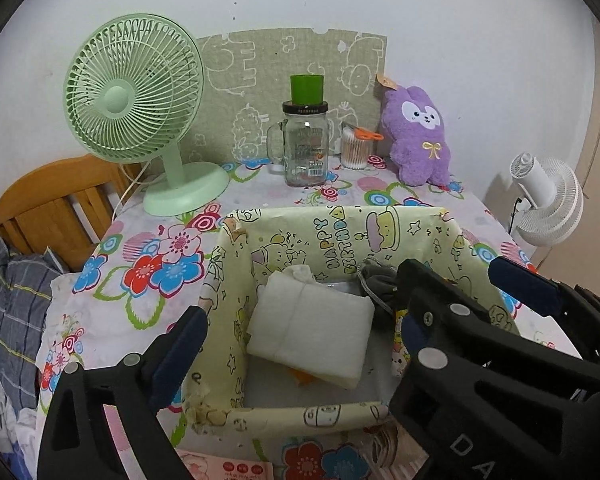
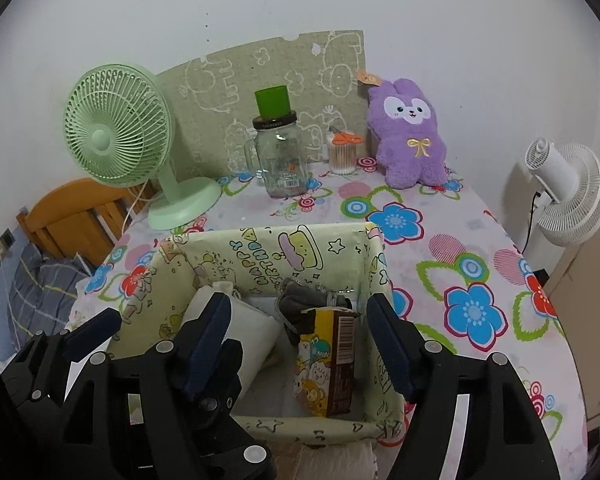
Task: Organize soft objects
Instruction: 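Open both tools and withdraw them from the fabric box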
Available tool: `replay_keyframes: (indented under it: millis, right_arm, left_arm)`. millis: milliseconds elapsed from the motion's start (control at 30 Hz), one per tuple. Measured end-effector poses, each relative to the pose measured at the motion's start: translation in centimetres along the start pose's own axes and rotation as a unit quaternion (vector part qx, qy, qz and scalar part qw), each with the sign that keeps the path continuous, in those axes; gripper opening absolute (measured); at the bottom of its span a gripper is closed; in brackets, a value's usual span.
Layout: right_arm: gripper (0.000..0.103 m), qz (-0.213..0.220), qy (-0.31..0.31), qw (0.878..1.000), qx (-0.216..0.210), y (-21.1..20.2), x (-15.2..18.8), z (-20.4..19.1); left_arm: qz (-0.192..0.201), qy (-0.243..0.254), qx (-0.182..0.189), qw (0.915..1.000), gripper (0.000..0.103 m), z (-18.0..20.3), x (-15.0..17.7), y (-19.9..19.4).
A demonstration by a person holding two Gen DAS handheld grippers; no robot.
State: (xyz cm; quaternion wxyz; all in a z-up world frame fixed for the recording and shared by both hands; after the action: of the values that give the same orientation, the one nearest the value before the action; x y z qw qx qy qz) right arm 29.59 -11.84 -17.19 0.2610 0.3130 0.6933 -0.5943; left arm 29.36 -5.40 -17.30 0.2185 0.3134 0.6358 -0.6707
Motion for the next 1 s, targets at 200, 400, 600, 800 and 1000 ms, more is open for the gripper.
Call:
replay_keyframes:
  millis: [200, 400, 600, 800, 1000]
  right_arm:
    - [0.074, 0.008, 0.001, 1.0, 0.003, -1.4, 0.1, 0.1]
    - [0.082, 0.022, -0.002, 1.0, 0.009, -3.2, 0.0, 0.1]
    - [0.087, 0.034, -0.009, 0.999, 0.004, -4.9, -0.1, -0.3]
    - [0.094, 0.048, -0.013, 0.999, 0.004, -6.8, -0.2, -0.5]
    - [0.098, 0.062, -0.022, 0.998, 0.002, -8.6, -0.1, -0.9]
  left_arm:
    - [0.007, 0.002, 0.004, 1.0, 0.101, 0.3, 0.3, -1.4]
    - [0.016, 0.002, -0.001, 0.9999, 0.103, 0.3, 0.4, -3.0]
    - [0.028, 0.001, -0.001, 0.9996, 0.103, 0.4, 0.3, -4.8]
    - [0.043, 0.003, 0.0, 0.9991, 0.103, 0.6, 0.4, -6.6]
    - [0.056, -0.001, 0.0, 0.9985, 0.103, 0.6, 0.7, -8.4]
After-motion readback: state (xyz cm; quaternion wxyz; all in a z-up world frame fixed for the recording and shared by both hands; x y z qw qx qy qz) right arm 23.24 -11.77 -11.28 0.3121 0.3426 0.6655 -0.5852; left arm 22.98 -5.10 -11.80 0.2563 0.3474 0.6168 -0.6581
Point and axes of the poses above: each gripper's, at about its wrist camera, not at the fingertips, and y roughly the way its jaws point, z to its right, x to its underside, the point moved 10 cm from there along y, roughly the way its jaws point, and after that the axes turned 3 degrees about -z, right-handed, at the moved point
